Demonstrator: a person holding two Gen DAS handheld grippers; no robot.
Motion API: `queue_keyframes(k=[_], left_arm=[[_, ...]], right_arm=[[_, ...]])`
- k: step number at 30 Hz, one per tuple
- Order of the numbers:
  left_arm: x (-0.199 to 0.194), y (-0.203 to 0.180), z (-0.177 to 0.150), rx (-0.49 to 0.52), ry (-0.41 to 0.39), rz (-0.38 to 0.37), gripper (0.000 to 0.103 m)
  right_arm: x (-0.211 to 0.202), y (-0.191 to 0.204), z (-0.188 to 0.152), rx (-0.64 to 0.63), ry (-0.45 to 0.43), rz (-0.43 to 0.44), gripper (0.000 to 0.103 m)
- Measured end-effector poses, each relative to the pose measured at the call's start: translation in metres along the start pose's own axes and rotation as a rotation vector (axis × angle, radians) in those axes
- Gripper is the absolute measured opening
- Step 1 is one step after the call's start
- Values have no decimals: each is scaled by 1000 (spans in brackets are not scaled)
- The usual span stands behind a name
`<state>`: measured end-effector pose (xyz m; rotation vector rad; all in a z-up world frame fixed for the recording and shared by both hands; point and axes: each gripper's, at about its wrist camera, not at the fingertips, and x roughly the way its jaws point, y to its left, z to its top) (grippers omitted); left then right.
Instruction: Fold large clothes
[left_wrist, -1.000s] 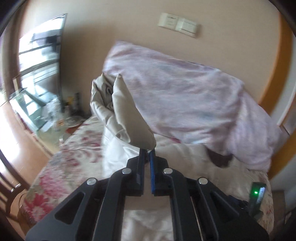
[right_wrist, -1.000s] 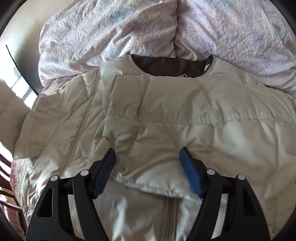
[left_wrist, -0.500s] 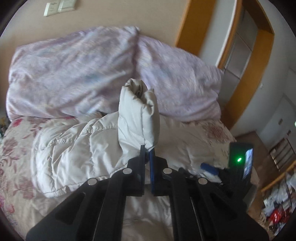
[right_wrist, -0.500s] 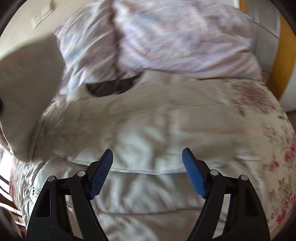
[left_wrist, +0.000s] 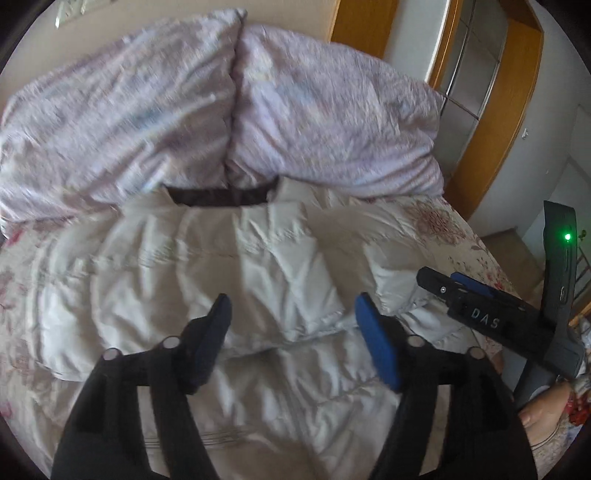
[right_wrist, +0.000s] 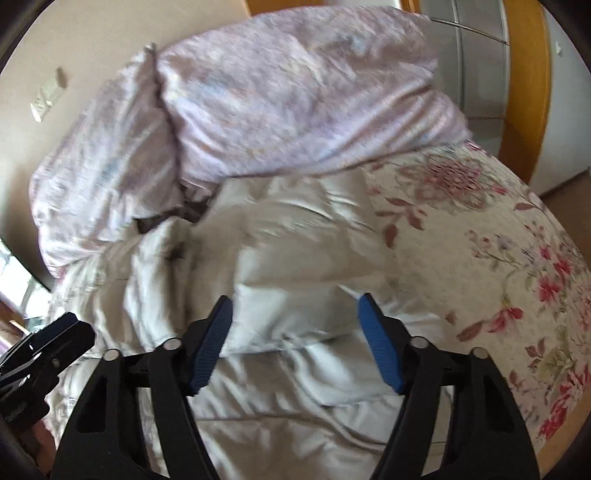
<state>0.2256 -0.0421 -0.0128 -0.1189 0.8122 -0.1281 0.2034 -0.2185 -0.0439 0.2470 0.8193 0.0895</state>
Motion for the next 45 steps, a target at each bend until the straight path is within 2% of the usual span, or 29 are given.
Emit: queue_keyframes(k=[3, 6, 11, 13, 14, 15, 16, 18, 20, 22, 28, 34, 37, 38, 39, 41, 43, 45], left_arm=[[-19, 21, -3, 11, -23, 98, 74], [-30, 51, -13, 8, -23, 231, 76], [-33, 91, -26, -48, 21, 299, 76], [-35, 101, -31, -59, 30, 312, 76], [-35, 107, -33, -65, 36, 316, 76], [-34, 109, -35, -67, 39, 319, 76], [-35, 112, -37, -68, 41, 324, 76], [-36, 116, -40, -69, 44, 332, 76], [-39, 119, -44, -70, 41, 336, 78], [-40, 123, -46, -73, 40, 349, 80], [-42, 136, -55, -96, 63, 364, 81], [-60, 162, -71, -127, 79, 409, 86], [-76, 180, -81, -142, 87, 432, 87], [-82, 188, -86, -144, 92, 440, 87], [-85, 193, -89, -145, 99, 444, 88], [-93, 204, -99, -152, 115, 439, 88], [-98, 213, -108, -168, 133, 413, 88], [-103, 223, -120, -202, 155, 372, 88]], right_arm=[[1, 26, 0, -54, 11, 128, 52], [10, 61, -4, -140, 40, 193, 41], [38, 116, -6, -227, 97, 249, 28], [54, 127, -8, -242, 126, 245, 27], [64, 130, -10, -251, 146, 215, 27], [79, 130, -13, -251, 181, 162, 19], [92, 128, -15, -239, 217, 134, 16], [118, 109, -15, -142, 260, 132, 0], [125, 93, -11, -53, 289, 176, 0], [128, 86, -10, -18, 313, 211, 0], [124, 98, -15, -104, 278, 170, 0], [113, 83, -11, -58, 291, 217, 0], [88, 65, -8, -49, 276, 210, 0], [77, 56, -7, -44, 271, 205, 6], [67, 48, -7, -39, 267, 184, 26], [45, 25, -6, -24, 247, 174, 39], [20, 2, -9, -22, 221, 133, 48], [-2, -22, -13, -18, 199, 90, 51]])
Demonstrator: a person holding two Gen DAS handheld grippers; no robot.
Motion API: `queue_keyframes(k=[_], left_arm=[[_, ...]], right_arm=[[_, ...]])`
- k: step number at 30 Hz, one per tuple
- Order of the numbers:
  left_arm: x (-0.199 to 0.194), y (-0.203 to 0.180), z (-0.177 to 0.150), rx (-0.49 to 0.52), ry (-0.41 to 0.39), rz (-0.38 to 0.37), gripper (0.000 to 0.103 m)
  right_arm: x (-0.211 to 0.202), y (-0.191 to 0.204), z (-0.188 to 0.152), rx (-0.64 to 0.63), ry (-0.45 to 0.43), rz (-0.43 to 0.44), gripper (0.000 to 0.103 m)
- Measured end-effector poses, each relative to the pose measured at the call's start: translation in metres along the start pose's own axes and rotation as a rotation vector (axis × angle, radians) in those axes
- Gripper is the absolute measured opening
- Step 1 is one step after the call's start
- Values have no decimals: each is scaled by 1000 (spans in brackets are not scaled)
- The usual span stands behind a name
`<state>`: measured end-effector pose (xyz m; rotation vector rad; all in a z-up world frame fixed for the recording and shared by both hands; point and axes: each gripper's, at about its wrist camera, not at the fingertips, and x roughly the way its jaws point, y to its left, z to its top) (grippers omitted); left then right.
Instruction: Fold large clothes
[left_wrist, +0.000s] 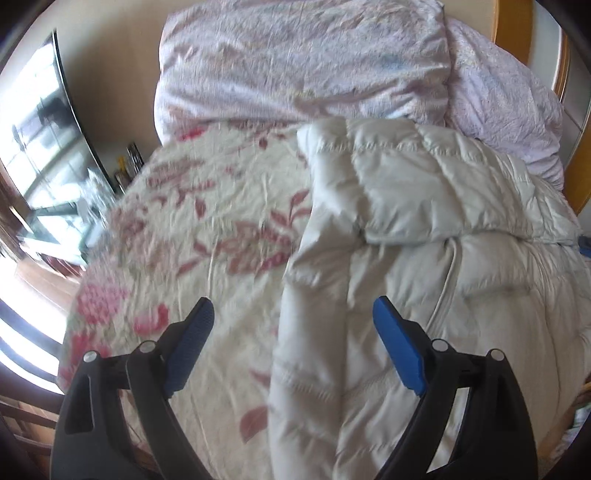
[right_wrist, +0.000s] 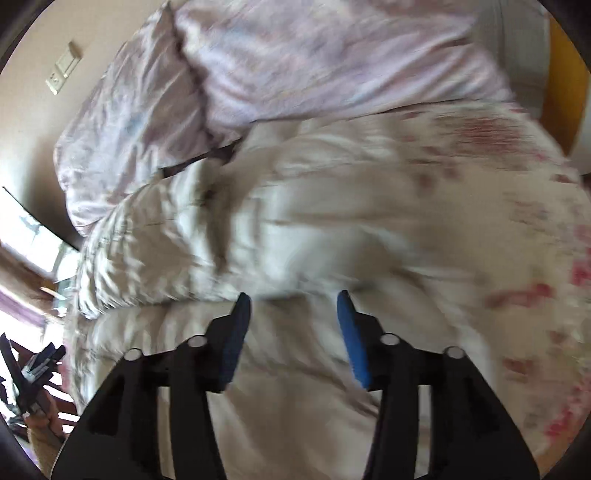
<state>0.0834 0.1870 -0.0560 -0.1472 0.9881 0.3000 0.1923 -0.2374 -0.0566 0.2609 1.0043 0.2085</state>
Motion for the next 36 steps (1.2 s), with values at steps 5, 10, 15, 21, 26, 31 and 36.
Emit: queue_keyframes(k=[5, 10, 15, 21, 26, 31, 36], left_arm=[[4, 21, -25, -54, 66, -59, 88], [9, 44, -49, -141, 116, -132, 86], [10, 52, -67, -193, 144, -245, 79], [1, 47, -88, -202, 154, -300, 68], [-9, 40, -106, -199, 156, -375, 59], [-20, 32, -124, -205, 163, -430, 51], [-22, 35, -132, -283, 173, -470, 32]], right_arm=[[-35, -56, -31, 65, 30, -29, 53], [-51, -109, -70, 137, 73, -65, 53], [-49, -142, -103, 228, 145, 31, 53], [-41, -147, -129, 271, 180, 208, 53], [-38, -139, -138, 249, 192, 286, 54], [-37, -138, -148, 257, 196, 362, 52], [-34, -142, -157, 271, 192, 404, 29]])
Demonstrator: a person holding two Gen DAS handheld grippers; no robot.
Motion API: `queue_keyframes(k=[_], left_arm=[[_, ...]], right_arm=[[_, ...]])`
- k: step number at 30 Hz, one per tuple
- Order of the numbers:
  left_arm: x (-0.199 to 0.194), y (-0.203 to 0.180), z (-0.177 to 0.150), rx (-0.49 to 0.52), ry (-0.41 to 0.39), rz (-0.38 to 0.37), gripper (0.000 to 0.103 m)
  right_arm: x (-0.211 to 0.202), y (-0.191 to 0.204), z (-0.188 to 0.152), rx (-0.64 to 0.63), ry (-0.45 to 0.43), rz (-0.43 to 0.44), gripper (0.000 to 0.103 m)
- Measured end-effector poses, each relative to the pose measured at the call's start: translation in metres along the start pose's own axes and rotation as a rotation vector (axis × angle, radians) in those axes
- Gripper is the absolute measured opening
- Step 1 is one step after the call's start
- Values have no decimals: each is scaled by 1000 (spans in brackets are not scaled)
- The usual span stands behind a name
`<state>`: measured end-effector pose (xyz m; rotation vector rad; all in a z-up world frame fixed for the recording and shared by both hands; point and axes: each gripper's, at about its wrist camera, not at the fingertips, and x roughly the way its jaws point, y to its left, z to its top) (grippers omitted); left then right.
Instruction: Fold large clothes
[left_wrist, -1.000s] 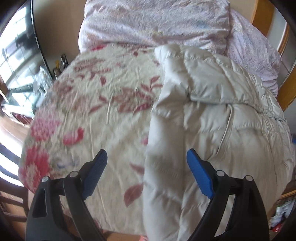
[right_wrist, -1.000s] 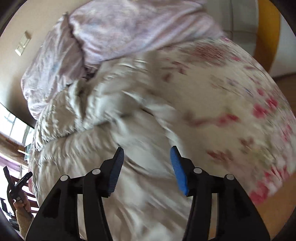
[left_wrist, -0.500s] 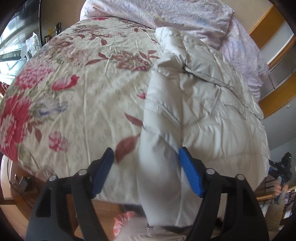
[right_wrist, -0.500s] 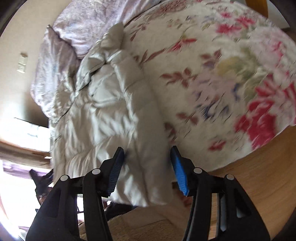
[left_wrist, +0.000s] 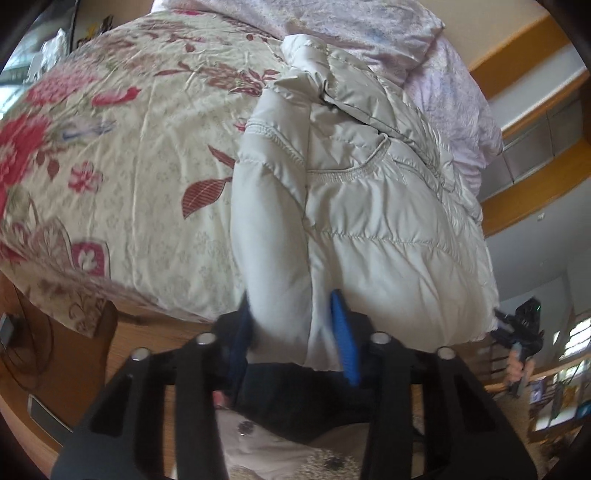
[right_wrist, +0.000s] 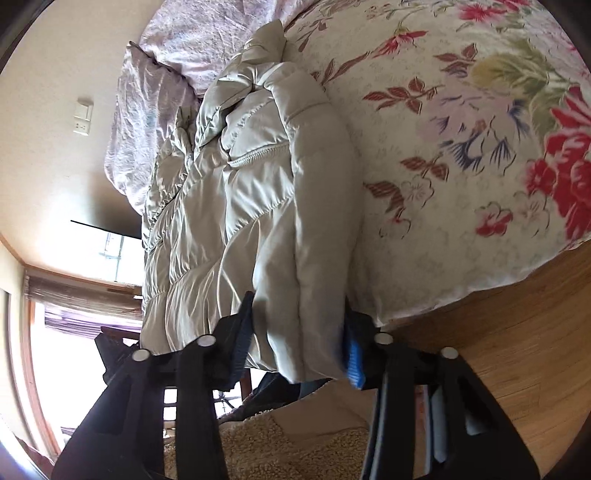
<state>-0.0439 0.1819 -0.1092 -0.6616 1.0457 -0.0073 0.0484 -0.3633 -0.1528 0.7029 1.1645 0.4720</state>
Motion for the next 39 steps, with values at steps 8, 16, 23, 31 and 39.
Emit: queue_keyframes(k=[8, 16, 23, 31, 39], left_arm=[[-28, -23, 24, -3, -95, 12, 12], [-62, -79, 92, 121, -319, 54, 11], [-52, -118, 184, 158, -427, 115, 11], [-11, -137, 279, 150, -472, 172, 11], [57, -140, 352, 108, -445, 240, 14]], right_arm=[[-17, 26, 10, -53, -108, -31, 14], [-41, 92, 54, -175, -330, -52, 14], [-35, 145, 132, -213, -512, -79, 14], [9, 172, 235, -179, -531, -133, 14], [70, 152, 312, -61, -479, -176, 17]])
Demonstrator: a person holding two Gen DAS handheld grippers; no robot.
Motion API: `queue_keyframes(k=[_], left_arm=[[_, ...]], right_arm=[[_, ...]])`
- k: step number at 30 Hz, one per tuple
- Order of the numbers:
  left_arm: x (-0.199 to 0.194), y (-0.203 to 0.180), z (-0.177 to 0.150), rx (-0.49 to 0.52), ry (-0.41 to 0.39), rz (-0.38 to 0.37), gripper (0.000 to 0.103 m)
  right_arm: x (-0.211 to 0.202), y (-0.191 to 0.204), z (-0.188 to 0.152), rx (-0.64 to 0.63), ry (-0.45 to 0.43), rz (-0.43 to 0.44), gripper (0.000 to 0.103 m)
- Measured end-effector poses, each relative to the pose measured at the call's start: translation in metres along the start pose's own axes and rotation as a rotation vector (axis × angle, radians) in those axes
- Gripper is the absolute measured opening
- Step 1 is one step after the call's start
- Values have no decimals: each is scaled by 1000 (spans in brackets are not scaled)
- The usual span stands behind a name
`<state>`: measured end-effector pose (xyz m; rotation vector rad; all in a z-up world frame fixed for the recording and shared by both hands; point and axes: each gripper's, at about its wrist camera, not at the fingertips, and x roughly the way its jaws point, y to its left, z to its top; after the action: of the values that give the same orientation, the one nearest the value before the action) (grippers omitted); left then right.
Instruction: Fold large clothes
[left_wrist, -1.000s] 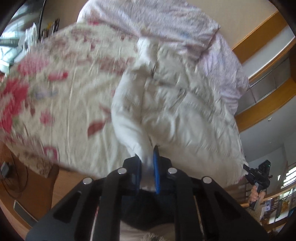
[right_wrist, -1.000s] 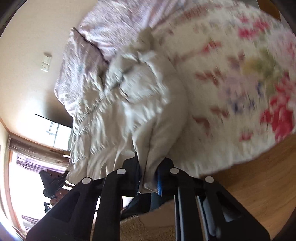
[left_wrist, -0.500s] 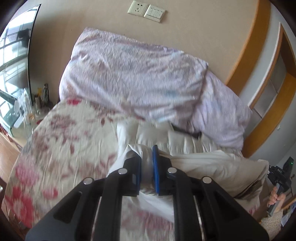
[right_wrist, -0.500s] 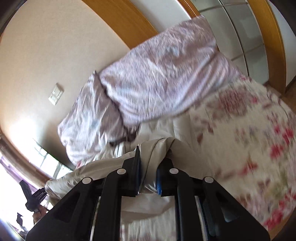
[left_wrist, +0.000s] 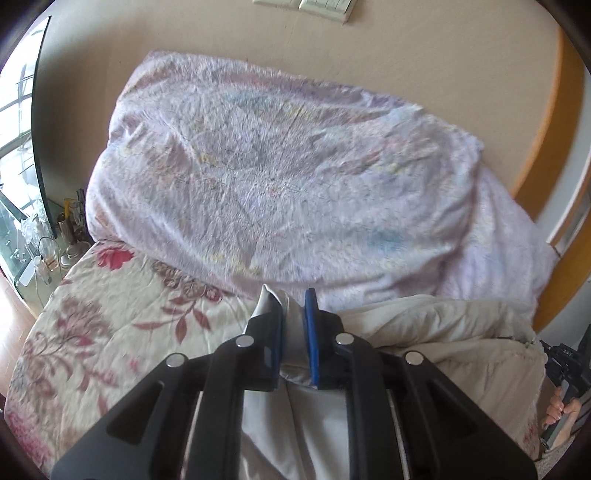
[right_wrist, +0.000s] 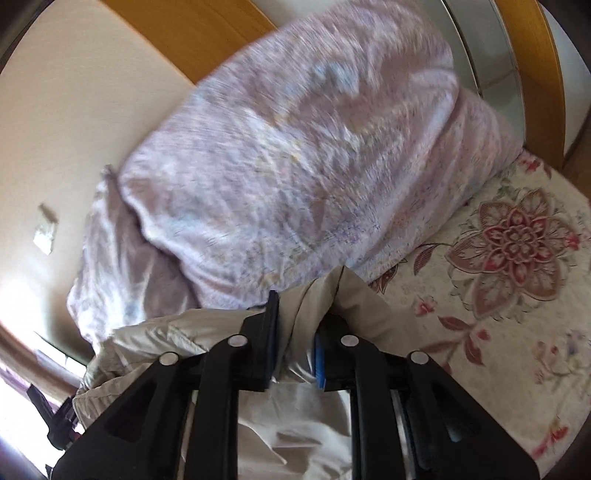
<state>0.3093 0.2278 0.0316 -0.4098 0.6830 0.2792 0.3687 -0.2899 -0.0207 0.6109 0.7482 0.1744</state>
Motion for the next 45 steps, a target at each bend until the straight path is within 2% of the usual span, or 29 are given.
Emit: queue_keyframes(k=[2, 3, 5, 6, 7, 8, 9, 10, 12, 13, 17, 20, 25, 30, 34, 38, 45], left_arm=[[18, -4, 4, -7, 13, 16, 18], [30, -6, 6, -16, 19, 30, 23], [38, -7, 9, -25, 16, 49, 45], [39, -7, 11, -25, -4, 58, 62], [36, -8, 13, -22, -25, 56, 68], [32, -9, 13, -17, -35, 52, 69], [26, -12, 12, 2, -42, 40, 73], [20, -15, 10, 26, -47, 40, 77], [7, -23, -1, 99, -64, 67, 82], [1, -28, -9, 132, -65, 73, 83], [-9, -46, -47, 240, -38, 64, 83], [-2, -61, -71, 293, -4, 49, 83], [30, -73, -89, 352, 10, 141, 83], [62, -77, -86, 332, 12, 243, 84], [83, -75, -83, 298, 25, 289, 87], [98, -71, -80, 263, 41, 282, 91], [117, -61, -78, 215, 59, 219, 94]], right_arm=[[18, -5, 7, 32, 26, -15, 21], [26, -8, 10, 48, 37, -18, 24], [35, -13, 16, 86, 40, -10, 30], [35, -14, 19, 98, 31, 2, 34], [32, -15, 22, 108, 10, 28, 37], [26, -14, 24, 105, -18, 46, 44], [18, -13, 24, 91, -54, 44, 58], [3, -9, 22, 41, -133, 18, 63], [-13, 1, 14, -63, -201, -38, 65], [-16, 7, 7, -123, -197, -64, 65], [6, 31, -43, -382, -55, -173, 63], [27, 40, -67, -476, 10, -207, 60], [53, 53, -81, -563, 16, -305, 60], [82, 46, -85, -566, 25, -431, 60], [97, 39, -82, -527, 26, -459, 61], [109, 33, -80, -507, 26, -478, 61], [121, 24, -78, -481, 27, -474, 63]])
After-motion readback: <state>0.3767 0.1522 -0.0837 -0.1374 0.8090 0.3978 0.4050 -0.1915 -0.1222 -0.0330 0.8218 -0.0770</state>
